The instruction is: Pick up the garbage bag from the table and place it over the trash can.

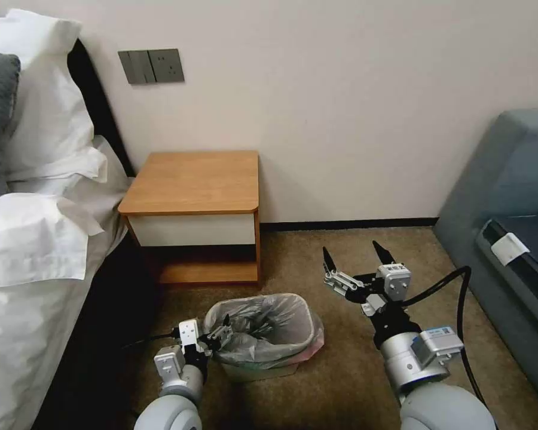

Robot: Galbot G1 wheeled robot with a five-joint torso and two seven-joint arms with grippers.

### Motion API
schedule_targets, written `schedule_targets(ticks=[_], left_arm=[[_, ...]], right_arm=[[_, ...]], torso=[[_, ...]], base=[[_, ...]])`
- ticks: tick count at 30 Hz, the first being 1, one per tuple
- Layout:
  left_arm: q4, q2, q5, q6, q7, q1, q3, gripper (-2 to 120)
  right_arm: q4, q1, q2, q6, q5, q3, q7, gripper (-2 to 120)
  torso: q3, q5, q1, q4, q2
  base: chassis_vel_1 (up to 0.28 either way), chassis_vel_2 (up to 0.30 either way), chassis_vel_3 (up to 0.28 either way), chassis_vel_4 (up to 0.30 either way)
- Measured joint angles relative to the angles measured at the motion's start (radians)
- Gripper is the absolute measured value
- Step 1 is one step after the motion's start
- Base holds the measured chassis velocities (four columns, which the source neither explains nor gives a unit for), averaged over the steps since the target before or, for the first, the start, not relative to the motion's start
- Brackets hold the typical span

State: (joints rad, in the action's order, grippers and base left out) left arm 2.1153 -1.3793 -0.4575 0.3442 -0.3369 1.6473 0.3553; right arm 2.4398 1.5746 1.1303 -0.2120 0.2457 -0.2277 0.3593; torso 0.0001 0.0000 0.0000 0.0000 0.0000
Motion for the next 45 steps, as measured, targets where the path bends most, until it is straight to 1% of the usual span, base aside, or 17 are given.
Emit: schedule_targets(ticks=[5,6,9,10,12,14,15,17,18,21,22,26,28,30,37,39,45], left_arm=[[0.037,-0.006,0.025,-0.009,0.012,0.012,0.012,100],[0.041,-0.010,0.052,-0.029,0.017,0.015,0.023,100],[0.021,-0.018,0.190,-0.191,0.054,0.020,0.076,100],[0.021,-0.018,0.190,-0.191,0.054,0.020,0.076,100],[0.004,-0.016,0.272,-0.323,0.089,0.028,0.108,100],[0.003,-0.009,0.298,-0.417,0.129,0.048,0.121,100],[0.003,-0.009,0.298,-0.417,0.129,0.048,0.121,100],[0.011,-0.001,0.301,-0.488,0.161,0.082,0.126,100],[0.011,-0.001,0.301,-0.488,0.161,0.082,0.126,100],[0.045,0.000,0.298,-0.563,0.205,0.155,0.136,100],[0.045,0.000,0.298,-0.563,0.205,0.155,0.136,100],[0.108,-0.013,0.273,-0.593,0.232,0.241,0.159,100],[0.128,-0.020,0.261,-0.593,0.242,0.263,0.175,100],[0.157,-0.030,0.227,-0.595,0.263,0.303,0.207,100],[0.182,-0.037,0.158,-0.619,0.313,0.386,0.287,100],[0.183,-0.037,0.155,-0.632,0.314,0.412,0.285,100],[0.174,-0.046,0.163,-0.638,0.313,0.431,0.251,100]], right_arm=[[0.003,0.013,0.006,0.002,-0.015,-0.001,0.001,100],[0.001,0.023,0.011,0.009,-0.029,-0.003,0.001,100],[-0.040,0.083,0.037,0.071,-0.092,-0.024,0.003,100],[-0.040,0.083,0.037,0.071,-0.092,-0.024,0.003,100],[-0.081,0.145,0.070,0.165,-0.147,-0.069,-0.058,100],[-0.129,0.199,0.107,0.269,-0.191,-0.130,-0.127,100],[-0.129,0.199,0.107,0.269,-0.191,-0.130,-0.127,100],[-0.172,0.245,0.155,0.358,-0.230,-0.177,-0.167,100],[-0.172,0.245,0.155,0.358,-0.230,-0.177,-0.167,100],[-0.202,0.323,0.220,0.471,-0.254,-0.191,-0.184,100],[-0.202,0.323,0.220,0.471,-0.254,-0.191,-0.184,100],[-0.219,0.407,0.234,0.585,-0.274,-0.132,-0.155,100],[-0.227,0.425,0.241,0.615,-0.285,-0.124,-0.140,100],[-0.235,0.452,0.260,0.661,-0.295,-0.131,-0.131,100],[-0.233,0.484,0.289,0.723,-0.287,-0.201,-0.140,100],[-0.231,0.499,0.289,0.743,-0.268,-0.235,-0.164,100],[-0.223,0.508,0.287,0.752,-0.250,-0.260,-0.180,100]], torso=[[0.000,0.0000,0.000,0.0000,0.000],[0.000,0.0000,0.000,0.0001,0.000],[0.000,0.0002,0.000,0.0001,0.000],[0.000,0.0002,0.000,0.0001,0.000],[0.000,0.0000,0.000,0.0001,0.000],[0.000,-0.0001,0.000,0.0000,0.000],[0.000,-0.0001,0.000,0.0000,0.000],[0.000,0.0000,0.000,-0.0001,0.000],[0.000,0.0000,0.000,-0.0001,0.000],[0.000,-0.0001,0.000,0.0000,0.000],[0.000,-0.0001,0.000,0.0000,0.000],[0.000,-0.0002,0.000,0.0002,0.000],[0.000,0.0001,0.000,0.0000,0.000],[0.000,0.0000,0.000,0.0000,0.000],[0.000,0.0000,0.000,0.0001,0.000],[0.000,0.0000,0.000,0.0001,0.000],[0.000,0.0000,0.000,0.0001,0.000]], base=[[0.000,0.000,0.000,0.000],[0.000,0.000,0.000,0.000],[0.000,0.000,0.000,0.000],[0.000,0.000,0.000,0.000],[0.000,0.000,0.000,0.000],[0.000,0.000,0.000,0.000],[0.000,0.000,0.000,0.000],[0.000,0.000,0.000,0.000],[0.000,0.000,0.000,0.000],[0.000,0.000,0.000,0.000],[0.000,0.000,0.000,0.000],[0.000,0.000,0.000,0.000],[0.000,0.000,0.000,0.000],[0.000,0.000,0.000,0.000],[0.000,0.000,0.000,0.000],[0.000,0.000,0.000,0.000],[0.000,0.000,0.000,0.000]])
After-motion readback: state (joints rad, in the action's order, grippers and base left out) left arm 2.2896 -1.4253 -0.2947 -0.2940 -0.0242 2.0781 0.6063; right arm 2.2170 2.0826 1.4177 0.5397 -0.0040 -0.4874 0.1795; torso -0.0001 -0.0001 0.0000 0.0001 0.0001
